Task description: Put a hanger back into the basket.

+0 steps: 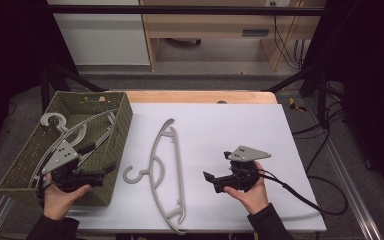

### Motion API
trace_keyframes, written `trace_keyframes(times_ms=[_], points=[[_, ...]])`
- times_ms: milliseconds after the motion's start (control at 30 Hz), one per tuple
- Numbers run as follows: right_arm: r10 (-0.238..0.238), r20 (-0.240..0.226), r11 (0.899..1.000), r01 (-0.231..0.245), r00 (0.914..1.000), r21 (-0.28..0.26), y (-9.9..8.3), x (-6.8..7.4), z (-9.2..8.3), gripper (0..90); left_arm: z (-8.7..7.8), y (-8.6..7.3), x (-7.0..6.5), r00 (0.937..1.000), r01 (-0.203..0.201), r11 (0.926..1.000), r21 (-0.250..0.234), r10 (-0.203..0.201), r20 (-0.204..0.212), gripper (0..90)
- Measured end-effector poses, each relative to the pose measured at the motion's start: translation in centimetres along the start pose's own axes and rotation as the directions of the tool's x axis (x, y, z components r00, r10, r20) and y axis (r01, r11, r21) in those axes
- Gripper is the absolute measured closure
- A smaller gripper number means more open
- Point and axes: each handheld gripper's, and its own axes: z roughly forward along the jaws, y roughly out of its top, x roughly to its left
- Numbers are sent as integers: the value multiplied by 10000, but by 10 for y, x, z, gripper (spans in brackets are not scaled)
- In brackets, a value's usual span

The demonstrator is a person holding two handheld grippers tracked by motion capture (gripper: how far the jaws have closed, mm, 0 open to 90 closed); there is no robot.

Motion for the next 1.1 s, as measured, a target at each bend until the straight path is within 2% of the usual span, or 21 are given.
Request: trace_keyframes(times_ms=[33,67,267,400,567,633,733,833,1000,1100], points=[[0,0,10000,0,10000,0,0,0,0,51,0,0,-1,10000,54,10000,5,-54,14,65],[-169,-51,9996,171,9998,216,-1,6,8,50,1,0,-1,9999,81,10000,-22,-81,64,60],[-162,-222,9981,175,9996,591,-3,22,27,60,1,-1,-2,10000,39,10000,-57,-39,38,51],[72,-402,9953,-33,9992,965,-9,32,46,90,2,-2,-1,10000,17,10000,-28,-17,-56,49],[-85,-300,9892,128,9995,1461,-18,42,66,122,3,-2,0,9999,9,10000,-11,-9,-112,49],[-7,-358,9880,62,9994,1544,-21,45,73,138,3,-2,0,9999,42,10000,-55,-43,-117,49],[-144,-179,9835,174,9997,1800,-25,50,85,157,3,-2,1,9999,53,10000,-20,-53,-147,49],[-116,-292,9776,174,9995,2099,-29,55,96,190,3,-3,2,9998,101,9999,-6,-101,-148,49],[-90,-94,9708,110,9999,2397,-35,53,107,284,4,-3,2,9999,72,10000,7,-72,-150,49],[-103,-162,9674,141,9998,2527,-38,53,111,328,4,-3,1,9999,84,10000,40,-83,-148,49]])
